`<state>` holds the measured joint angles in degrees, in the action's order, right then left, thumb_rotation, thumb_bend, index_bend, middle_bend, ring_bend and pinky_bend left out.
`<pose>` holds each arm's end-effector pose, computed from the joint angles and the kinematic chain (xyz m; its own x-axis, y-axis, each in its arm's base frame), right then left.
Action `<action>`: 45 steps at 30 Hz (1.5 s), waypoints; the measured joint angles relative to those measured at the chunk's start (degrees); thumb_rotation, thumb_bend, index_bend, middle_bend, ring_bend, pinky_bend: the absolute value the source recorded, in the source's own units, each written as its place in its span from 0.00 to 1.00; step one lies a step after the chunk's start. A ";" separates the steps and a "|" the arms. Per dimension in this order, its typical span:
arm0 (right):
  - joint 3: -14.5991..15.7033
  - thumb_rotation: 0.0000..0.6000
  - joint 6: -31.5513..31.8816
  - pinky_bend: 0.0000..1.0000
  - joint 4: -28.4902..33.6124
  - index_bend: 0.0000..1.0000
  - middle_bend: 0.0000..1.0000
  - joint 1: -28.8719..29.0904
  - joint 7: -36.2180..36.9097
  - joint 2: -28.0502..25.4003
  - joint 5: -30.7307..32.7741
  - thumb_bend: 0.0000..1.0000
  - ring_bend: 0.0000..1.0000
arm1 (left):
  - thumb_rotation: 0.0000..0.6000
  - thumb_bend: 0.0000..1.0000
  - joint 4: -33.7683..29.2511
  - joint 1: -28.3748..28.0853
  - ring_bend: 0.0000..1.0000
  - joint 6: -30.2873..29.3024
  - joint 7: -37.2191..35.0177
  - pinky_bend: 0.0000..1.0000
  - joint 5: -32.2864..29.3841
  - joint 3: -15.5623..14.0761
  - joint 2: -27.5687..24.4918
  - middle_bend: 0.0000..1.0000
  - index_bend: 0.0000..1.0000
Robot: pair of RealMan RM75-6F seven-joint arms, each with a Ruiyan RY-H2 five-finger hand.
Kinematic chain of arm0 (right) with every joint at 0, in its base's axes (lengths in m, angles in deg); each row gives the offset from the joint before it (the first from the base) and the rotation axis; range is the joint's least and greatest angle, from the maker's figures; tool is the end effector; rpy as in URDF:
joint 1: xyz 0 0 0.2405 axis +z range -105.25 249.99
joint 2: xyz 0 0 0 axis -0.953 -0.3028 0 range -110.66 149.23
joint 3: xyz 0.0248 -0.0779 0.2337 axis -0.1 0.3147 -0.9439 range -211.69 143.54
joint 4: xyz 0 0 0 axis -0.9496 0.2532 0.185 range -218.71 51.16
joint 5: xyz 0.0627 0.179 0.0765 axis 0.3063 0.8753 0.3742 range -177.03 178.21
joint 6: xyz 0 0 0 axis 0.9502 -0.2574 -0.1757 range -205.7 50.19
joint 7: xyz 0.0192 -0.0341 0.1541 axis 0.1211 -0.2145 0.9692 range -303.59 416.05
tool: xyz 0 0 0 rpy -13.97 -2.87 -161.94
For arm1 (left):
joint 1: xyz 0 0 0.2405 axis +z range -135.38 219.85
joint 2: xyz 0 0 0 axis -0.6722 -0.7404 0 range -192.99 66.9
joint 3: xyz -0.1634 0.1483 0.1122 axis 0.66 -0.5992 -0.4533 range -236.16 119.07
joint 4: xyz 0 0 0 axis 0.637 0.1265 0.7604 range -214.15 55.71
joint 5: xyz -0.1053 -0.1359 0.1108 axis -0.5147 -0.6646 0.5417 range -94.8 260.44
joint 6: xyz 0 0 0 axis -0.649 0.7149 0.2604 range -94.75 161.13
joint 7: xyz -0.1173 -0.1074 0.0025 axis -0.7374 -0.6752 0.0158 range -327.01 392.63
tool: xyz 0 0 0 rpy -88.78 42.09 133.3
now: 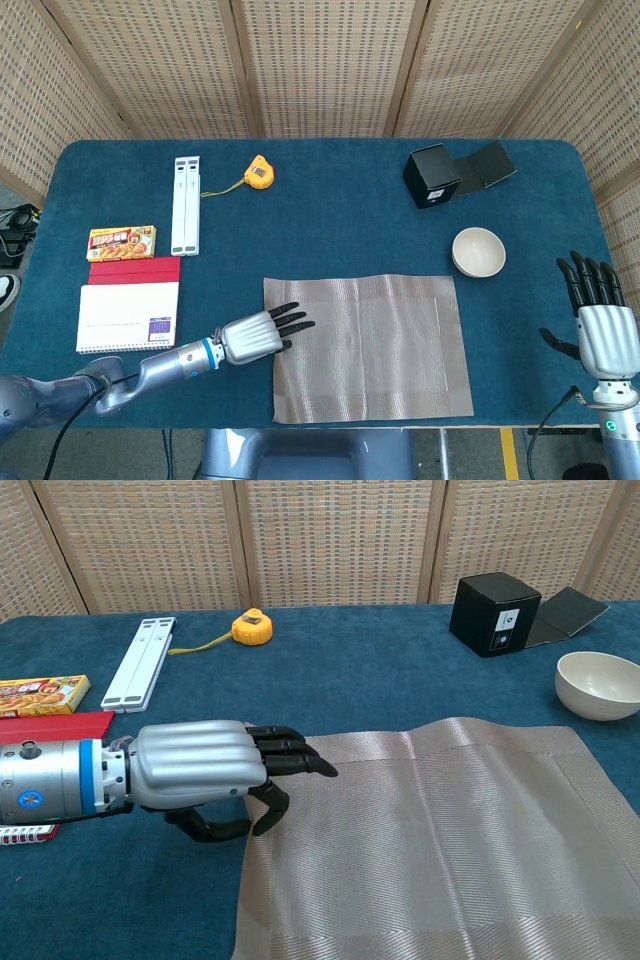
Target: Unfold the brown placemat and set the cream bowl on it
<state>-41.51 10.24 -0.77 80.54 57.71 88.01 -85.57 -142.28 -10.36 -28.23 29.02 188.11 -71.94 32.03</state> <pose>-0.3019 -0.2291 0.1711 0.4288 0.1585 0.8894 -0.8963 -0.0481 0.4407 -0.1362 0.2921 -0.0794 0.7482 0.0741 0.6593 0.3058 -0.9204 -0.2435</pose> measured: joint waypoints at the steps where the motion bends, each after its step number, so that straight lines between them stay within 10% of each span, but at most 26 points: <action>1: 0.01 1.00 0.04 0.00 0.04 0.00 0.00 -0.01 -0.03 -0.01 -0.04 0.00 0.00 | 1.00 0.53 -0.05 0.19 0.00 -0.09 0.16 0.00 0.15 -0.17 -0.28 0.00 0.78; 45: 0.50 1.00 2.18 0.00 2.13 0.00 0.00 -0.91 -0.06 -1.07 -2.27 0.00 0.00 | 1.00 0.51 1.45 7.77 0.00 -5.34 2.90 0.00 5.61 -4.54 -7.53 0.00 0.74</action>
<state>-41.01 12.42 1.36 79.62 57.65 86.94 -87.84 -140.83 -2.59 -33.57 31.92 193.72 -76.48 24.50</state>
